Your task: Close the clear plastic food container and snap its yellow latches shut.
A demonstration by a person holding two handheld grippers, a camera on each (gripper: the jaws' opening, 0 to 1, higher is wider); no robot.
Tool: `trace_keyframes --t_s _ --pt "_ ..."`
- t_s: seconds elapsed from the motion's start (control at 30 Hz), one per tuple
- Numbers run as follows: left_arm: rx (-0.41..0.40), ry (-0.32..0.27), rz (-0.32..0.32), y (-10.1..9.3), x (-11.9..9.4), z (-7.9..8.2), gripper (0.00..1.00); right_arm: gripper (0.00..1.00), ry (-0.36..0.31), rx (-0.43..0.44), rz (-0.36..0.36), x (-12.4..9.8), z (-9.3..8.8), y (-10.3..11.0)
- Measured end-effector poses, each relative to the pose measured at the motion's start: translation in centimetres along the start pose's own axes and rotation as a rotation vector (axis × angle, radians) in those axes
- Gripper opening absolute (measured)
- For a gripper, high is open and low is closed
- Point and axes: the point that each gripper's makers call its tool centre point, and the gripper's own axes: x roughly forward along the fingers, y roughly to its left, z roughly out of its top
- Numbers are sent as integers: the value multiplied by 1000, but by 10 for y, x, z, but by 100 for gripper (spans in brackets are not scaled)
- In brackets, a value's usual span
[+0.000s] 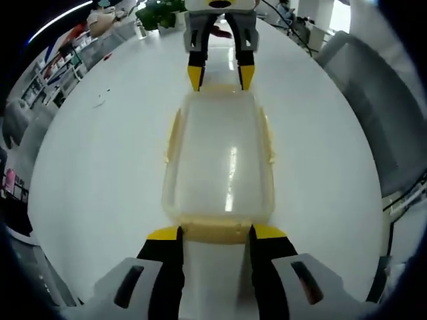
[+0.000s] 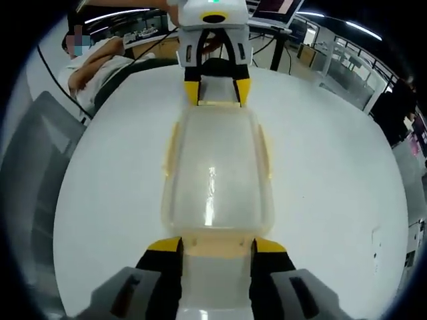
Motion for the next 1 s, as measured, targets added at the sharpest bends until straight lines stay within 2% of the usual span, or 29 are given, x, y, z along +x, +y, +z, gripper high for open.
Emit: trace_keyframes --t_s 0.2,0.43,0.53,0.67,0.7,0.87,1.0 --pt "2 4 -28 0 1 0 39 38 -4 8 2 0 -1 -1" --pt "2 -5 -26 -1 0 1 39 36 17 11 -1 1 -1 1" --pt "-1 17 -9 -2 0 2 38 35 8 13 -2 1 -2 1" --pt "-2 13 30 -2 -2 2 36 35 1 13 -1 0 -2 1" --pt "-40 13 39 -1 -2 1 36 35 0 10 -3 0 -1 1" --pt "-34 44 40 0 -3 1 35 35 15 -6 -6 0 0 1" --pt "-43 67 51 -3 -9 -3 35 35 -18 -17 -13 -8 10 2"
